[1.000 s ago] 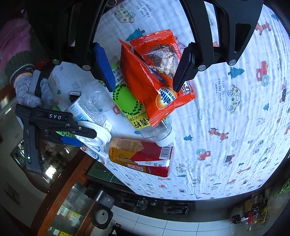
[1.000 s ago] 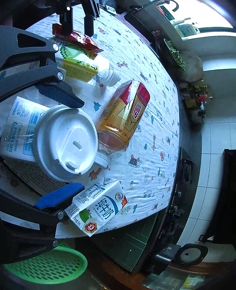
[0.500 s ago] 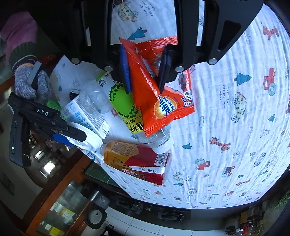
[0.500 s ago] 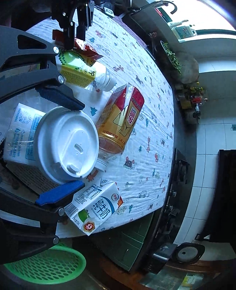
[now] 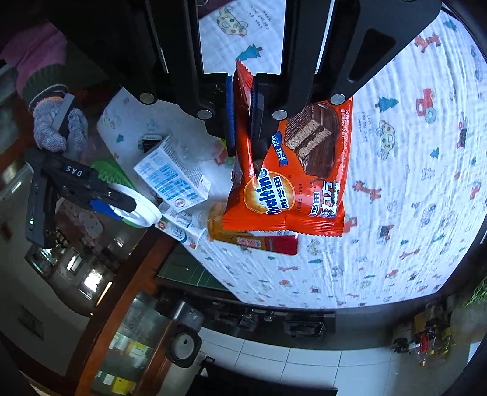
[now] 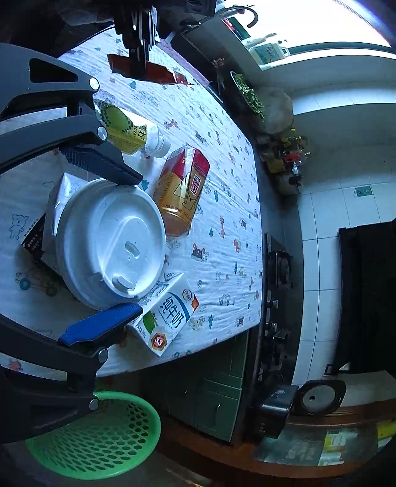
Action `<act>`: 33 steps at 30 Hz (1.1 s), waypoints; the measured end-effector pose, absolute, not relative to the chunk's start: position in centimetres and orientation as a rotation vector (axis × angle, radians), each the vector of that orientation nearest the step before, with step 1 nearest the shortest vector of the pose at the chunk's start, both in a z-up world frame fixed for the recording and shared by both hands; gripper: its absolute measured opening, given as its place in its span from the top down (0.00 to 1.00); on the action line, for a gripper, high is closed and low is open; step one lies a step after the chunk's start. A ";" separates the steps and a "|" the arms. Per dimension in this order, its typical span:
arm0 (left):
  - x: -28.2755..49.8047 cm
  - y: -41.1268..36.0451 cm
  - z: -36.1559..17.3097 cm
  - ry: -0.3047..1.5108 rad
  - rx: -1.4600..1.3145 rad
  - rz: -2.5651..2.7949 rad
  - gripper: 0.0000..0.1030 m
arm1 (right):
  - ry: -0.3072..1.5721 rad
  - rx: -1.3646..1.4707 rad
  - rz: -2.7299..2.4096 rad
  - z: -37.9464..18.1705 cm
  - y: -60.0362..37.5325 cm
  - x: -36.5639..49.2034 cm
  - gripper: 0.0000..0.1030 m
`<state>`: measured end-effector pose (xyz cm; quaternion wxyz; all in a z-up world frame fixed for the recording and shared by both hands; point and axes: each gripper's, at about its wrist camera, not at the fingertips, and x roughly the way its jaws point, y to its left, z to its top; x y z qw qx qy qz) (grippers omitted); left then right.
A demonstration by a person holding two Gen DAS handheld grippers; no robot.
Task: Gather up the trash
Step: 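Lift the orange bag with the left tool while the right tool grasps the white cup lid, then drop the cup lid into the basket with the right tool while the left tool carries the bag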
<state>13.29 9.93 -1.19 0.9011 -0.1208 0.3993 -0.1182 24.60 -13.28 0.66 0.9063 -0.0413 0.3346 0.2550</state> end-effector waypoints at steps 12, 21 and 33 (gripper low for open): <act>19.9 -1.8 3.0 0.806 -0.133 -0.553 0.93 | 0.678 0.027 0.280 0.7 -25.2 25.3 0.26; 27.1 -13.3 3.5 0.837 -0.077 -0.731 0.93 | 0.736 0.129 0.037 -2.4 -37.6 27.8 0.26; 35.2 -24.9 0.5 0.939 0.019 -0.799 0.93 | 0.820 0.290 -0.060 -8.5 -45.9 32.9 0.26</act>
